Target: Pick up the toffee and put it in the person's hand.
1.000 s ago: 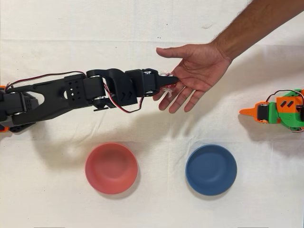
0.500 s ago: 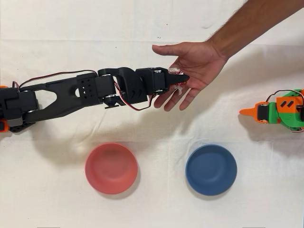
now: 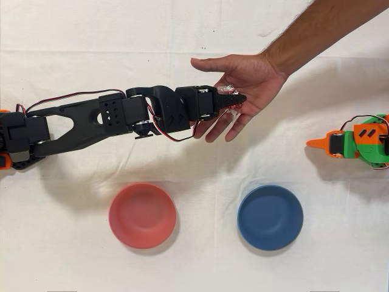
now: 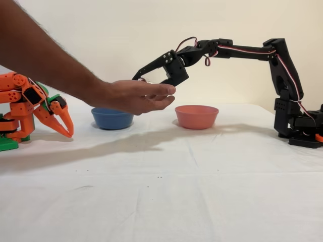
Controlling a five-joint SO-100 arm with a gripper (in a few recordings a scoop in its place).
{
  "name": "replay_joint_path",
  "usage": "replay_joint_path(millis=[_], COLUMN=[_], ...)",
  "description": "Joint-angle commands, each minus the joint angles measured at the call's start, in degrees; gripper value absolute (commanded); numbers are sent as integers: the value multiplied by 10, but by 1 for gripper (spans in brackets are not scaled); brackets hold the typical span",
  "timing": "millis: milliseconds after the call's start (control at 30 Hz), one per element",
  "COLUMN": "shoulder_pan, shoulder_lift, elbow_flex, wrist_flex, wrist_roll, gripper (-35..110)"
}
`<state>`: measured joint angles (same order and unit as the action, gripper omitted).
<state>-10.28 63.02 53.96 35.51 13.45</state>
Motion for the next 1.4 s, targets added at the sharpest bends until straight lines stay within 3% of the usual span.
replay_joint_path(millis=[0, 667, 867, 1367], shoulder_pan=[-4, -7, 2, 33], shoulder_lift=[27, 120, 233, 546], elbow_flex=[-38, 33, 133, 507], wrist_flex=[-1, 52, 116, 142], wrist_roll=[6, -18, -33, -27], gripper=[19, 19, 15, 1])
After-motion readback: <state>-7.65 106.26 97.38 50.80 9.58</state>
